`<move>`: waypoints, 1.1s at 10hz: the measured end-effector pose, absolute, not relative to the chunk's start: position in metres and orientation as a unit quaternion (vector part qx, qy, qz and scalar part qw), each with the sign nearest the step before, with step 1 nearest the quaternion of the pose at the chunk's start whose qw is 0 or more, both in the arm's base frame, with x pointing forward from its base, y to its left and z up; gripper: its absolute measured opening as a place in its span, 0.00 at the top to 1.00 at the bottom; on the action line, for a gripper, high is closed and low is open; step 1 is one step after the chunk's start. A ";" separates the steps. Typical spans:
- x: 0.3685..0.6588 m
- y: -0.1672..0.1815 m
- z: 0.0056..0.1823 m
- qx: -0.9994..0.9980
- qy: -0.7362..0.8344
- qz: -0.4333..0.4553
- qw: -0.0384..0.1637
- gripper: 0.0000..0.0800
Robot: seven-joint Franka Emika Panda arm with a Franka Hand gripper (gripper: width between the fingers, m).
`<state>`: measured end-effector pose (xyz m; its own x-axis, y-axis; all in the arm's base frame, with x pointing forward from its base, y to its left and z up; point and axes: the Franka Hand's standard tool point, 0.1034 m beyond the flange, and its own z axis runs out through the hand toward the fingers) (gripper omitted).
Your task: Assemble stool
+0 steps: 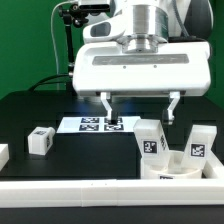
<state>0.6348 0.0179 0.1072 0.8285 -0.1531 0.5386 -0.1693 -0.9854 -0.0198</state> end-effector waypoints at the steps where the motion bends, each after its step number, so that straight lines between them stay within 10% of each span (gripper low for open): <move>1: 0.632 0.021 0.106 0.962 -0.085 0.258 0.008 0.19; 11: 0.625 0.025 0.101 0.995 -0.076 0.057 -0.030 0.19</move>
Offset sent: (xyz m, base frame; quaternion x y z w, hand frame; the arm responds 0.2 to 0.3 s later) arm 0.0005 0.0047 0.0001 0.0024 -0.1351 0.0016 0.9908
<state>0.6248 0.0250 0.1008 0.9820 -0.1542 0.1094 -0.1472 -0.9867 -0.0691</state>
